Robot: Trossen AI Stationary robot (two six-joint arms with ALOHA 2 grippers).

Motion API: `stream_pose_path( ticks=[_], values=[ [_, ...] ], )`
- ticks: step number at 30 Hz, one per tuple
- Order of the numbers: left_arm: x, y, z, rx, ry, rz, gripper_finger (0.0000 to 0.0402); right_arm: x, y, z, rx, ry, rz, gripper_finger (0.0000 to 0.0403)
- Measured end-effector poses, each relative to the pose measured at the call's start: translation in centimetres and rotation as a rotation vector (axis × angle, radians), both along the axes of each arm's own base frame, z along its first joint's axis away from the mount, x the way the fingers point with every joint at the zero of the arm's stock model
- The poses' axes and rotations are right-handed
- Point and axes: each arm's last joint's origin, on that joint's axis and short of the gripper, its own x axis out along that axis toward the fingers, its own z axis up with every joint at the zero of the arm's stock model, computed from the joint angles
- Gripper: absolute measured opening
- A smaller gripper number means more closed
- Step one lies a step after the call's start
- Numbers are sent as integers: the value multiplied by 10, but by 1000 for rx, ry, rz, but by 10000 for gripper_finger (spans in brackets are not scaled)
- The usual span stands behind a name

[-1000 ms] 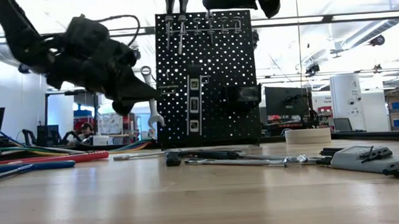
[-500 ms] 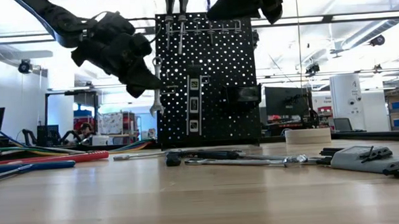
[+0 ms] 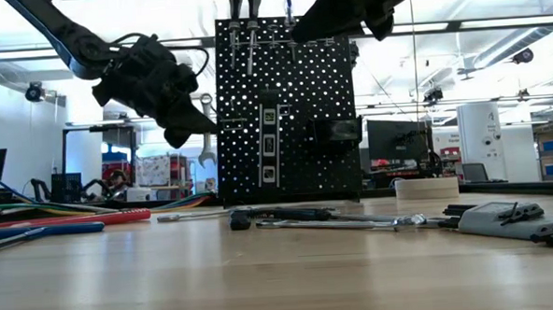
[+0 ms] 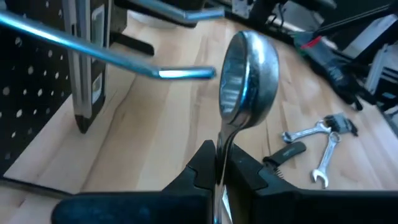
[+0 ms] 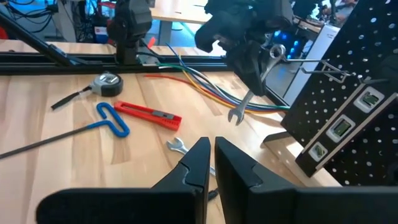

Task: Hang tools onto peg board
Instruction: Hang the wrench on the peg board

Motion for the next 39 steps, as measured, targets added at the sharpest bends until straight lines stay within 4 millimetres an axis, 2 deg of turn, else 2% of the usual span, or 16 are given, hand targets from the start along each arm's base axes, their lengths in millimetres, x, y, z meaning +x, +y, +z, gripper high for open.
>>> stream_pose_path(
  ticks=[6,13,19,22,26,29,32,35,39],
  values=[
    [-2,7,4,-5,-31,-28,1,1,-3,0,0,0,-7,14],
    [3,14,-9,-41,5,-35,1,2,-5,0,0,0,-13,14],
    [12,33,-18,-83,24,-11,2,2,-5,0,2,0,-13,14],
    [16,45,-21,-114,28,25,21,2,-4,0,1,0,-12,14],
    [15,55,-23,-160,60,86,73,1,-5,-2,11,9,-17,14],
    [13,57,-24,-175,107,118,109,-2,-9,-11,25,48,-35,22],
    [7,55,-24,-122,190,209,135,-3,-20,-28,105,69,-60,42],
    [-3,48,-29,-118,286,262,150,2,-29,-50,220,104,-49,69],
    [-12,38,-27,-106,314,289,156,14,-33,-80,251,130,-62,106]
  ],
)
